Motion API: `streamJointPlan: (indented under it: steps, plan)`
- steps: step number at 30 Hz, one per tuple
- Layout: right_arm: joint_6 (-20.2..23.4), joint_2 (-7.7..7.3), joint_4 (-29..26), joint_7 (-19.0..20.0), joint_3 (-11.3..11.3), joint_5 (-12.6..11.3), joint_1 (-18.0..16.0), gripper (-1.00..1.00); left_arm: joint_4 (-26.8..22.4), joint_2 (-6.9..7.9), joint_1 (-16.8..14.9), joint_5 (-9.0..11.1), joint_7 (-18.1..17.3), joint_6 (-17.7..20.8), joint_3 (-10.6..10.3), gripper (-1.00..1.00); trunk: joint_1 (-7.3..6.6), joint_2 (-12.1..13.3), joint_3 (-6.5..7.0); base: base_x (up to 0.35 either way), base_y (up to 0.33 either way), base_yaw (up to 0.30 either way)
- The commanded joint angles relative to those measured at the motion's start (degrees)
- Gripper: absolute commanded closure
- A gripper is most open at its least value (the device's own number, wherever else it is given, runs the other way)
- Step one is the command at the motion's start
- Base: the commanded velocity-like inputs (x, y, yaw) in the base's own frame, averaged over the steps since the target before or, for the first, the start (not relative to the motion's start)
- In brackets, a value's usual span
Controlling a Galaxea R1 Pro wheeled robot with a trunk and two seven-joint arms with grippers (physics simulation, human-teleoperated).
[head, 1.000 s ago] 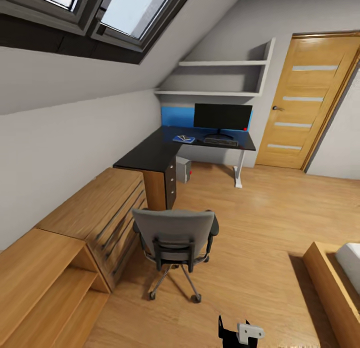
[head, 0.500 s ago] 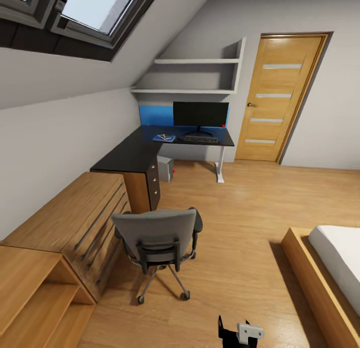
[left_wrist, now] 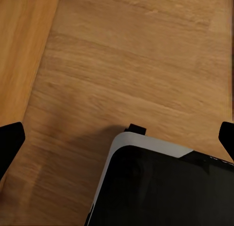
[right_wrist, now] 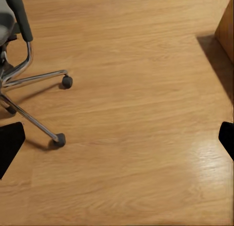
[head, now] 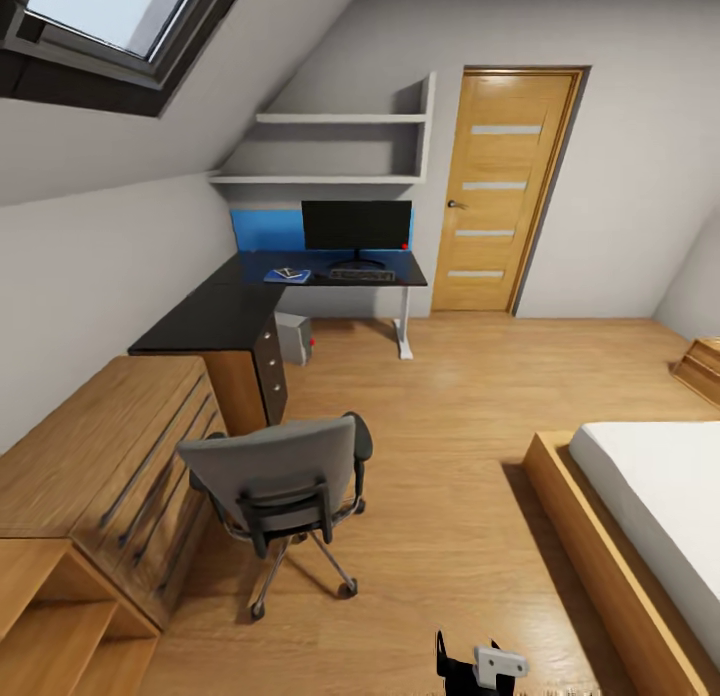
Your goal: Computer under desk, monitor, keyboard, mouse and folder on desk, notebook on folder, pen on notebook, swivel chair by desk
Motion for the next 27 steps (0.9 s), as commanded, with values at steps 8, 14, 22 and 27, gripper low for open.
streamJointPlan:
  steps: [8,14,22,27]
  plan:
    - [0.01,0.07,0.00,-0.60,0.52,0.04,-0.05,-1.00,-0.01,0.03,-0.03,0.39,0.39,-0.16,-0.49,-1.00,0.03,-0.12,-0.36,0.000,0.083,-0.273]
    - [-0.01,0.13,0.04,-0.66,0.55,0.08,-0.04,-1.00,-0.01,0.03,-0.03,0.40,0.39,-0.17,-0.49,-1.00,0.03,-0.12,-0.60,0.000,0.257,-0.238]
    - [0.03,0.18,0.05,-0.74,0.58,0.10,-0.04,-1.00,-0.01,0.03,-0.03,0.39,0.39,-0.18,-0.49,-1.00,0.03,-0.12,-0.80,0.000,0.277,-0.095]
    - [0.04,0.18,0.05,-0.77,0.62,0.11,-0.05,-1.00,-0.01,0.03,-0.03,0.40,0.39,-0.18,-0.49,-1.00,0.03,-0.12,-0.83,0.000,0.273,-0.018]
